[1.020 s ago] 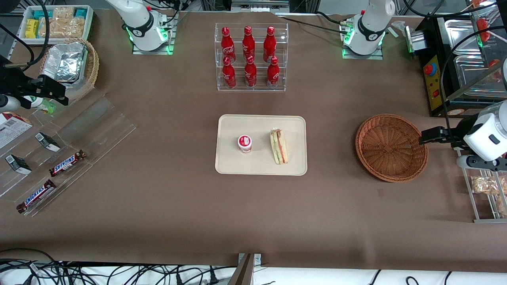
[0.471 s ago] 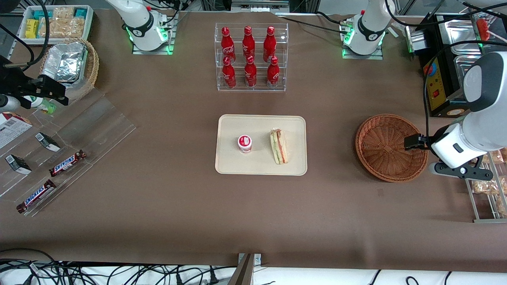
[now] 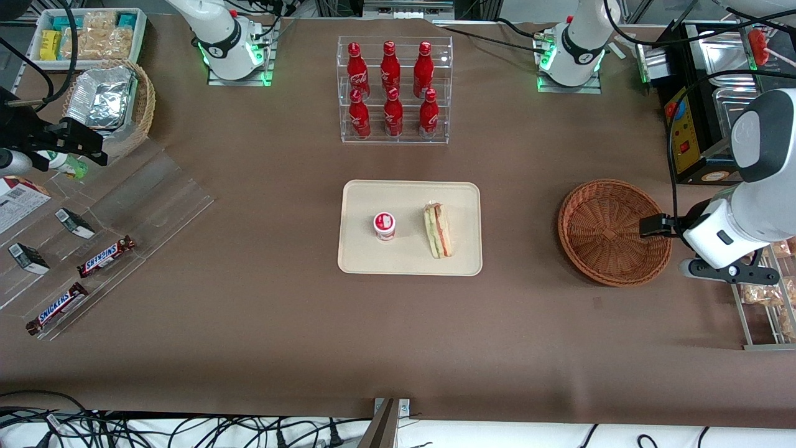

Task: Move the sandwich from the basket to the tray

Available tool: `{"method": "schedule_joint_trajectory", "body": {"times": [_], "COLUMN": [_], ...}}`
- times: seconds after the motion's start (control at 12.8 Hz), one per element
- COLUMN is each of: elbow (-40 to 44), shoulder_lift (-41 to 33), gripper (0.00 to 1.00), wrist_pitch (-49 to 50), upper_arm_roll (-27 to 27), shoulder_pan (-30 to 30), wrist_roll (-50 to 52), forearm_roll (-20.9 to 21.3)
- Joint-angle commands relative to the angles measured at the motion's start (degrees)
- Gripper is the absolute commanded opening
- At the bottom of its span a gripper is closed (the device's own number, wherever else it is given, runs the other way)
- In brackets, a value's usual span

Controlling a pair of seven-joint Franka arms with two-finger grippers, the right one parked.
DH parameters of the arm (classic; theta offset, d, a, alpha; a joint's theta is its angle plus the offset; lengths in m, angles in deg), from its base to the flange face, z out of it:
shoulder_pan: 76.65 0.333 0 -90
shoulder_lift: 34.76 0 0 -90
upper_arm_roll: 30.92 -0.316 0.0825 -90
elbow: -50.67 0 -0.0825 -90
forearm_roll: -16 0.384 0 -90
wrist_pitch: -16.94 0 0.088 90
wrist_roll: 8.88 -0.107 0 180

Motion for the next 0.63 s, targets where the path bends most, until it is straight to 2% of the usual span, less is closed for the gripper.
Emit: {"method": "schedule_joint_trajectory", "body": {"times": [0.0,0.55], "elbow": [-0.33,-1.20], "shoulder_lift": [0.07,0.16], "gripper": [1.00,1.00], "wrist_pitch": [-0.56,-1.79], "upper_arm_roll": [5.27,5.37], "shoulder_pan": [4.77,4.61], "wrist_roll": [-1.28,-0.32], "forearm_roll": [-1.43,-3.01]}}
